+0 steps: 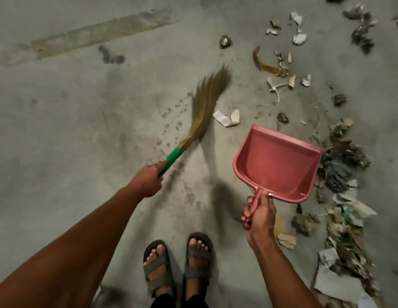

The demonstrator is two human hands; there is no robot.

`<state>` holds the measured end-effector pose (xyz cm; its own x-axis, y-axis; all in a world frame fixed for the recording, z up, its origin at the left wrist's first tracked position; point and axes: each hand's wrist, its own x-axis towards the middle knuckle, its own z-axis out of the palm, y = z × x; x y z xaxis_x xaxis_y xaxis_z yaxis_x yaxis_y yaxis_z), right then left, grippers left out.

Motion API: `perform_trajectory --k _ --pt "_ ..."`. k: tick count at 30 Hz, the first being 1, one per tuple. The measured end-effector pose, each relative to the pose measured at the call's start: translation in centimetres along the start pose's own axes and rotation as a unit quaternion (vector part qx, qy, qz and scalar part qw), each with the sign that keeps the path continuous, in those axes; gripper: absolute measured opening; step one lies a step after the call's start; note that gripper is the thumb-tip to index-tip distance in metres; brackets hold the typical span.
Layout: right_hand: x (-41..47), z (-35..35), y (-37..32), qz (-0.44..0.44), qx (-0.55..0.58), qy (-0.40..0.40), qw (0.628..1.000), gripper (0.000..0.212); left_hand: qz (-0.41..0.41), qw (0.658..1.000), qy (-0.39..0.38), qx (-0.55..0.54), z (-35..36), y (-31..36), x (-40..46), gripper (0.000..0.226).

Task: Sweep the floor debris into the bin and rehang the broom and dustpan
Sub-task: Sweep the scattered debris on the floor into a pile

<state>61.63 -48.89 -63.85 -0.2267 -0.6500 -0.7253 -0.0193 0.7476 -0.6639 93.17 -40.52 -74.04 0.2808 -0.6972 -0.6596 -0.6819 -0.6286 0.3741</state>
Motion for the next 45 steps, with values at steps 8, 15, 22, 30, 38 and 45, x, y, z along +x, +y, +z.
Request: perform_trajectory --k 8,15,22,30,38,45 --pt "2.4 -8.7 -0.2 -0.025 0.038 0.122 0.991 0.035 0.131 0.987 -0.088 0.035 6.9 7.4 -3.2 0.065" --pt "1.6 -13.3 -2.4 -0.014 0.055 0.161 0.985 0.04 0.22 0.975 -0.025 -0.003 6.6 10.0 -6.3 0.063" --pt "1.0 -15.3 -3.0 -0.013 0.071 0.153 0.986 0.038 0.113 0.992 -0.012 0.059 8.5 11.9 -8.4 0.068" --pt "0.5 -18.9 -1.3 0.0 0.096 0.158 0.983 0.032 0.13 0.947 -0.19 0.225 14.2 19.1 -13.8 0.092" --pt "0.4 -21.8 -1.2 0.0 0.123 0.179 0.976 0.038 0.214 0.938 -0.193 0.194 16.8 25.5 -15.7 0.084" --pt "0.2 -23.1 -1.7 -0.006 0.14 0.198 0.97 0.039 0.197 0.954 -0.099 0.205 14.4 23.7 -15.3 0.085"
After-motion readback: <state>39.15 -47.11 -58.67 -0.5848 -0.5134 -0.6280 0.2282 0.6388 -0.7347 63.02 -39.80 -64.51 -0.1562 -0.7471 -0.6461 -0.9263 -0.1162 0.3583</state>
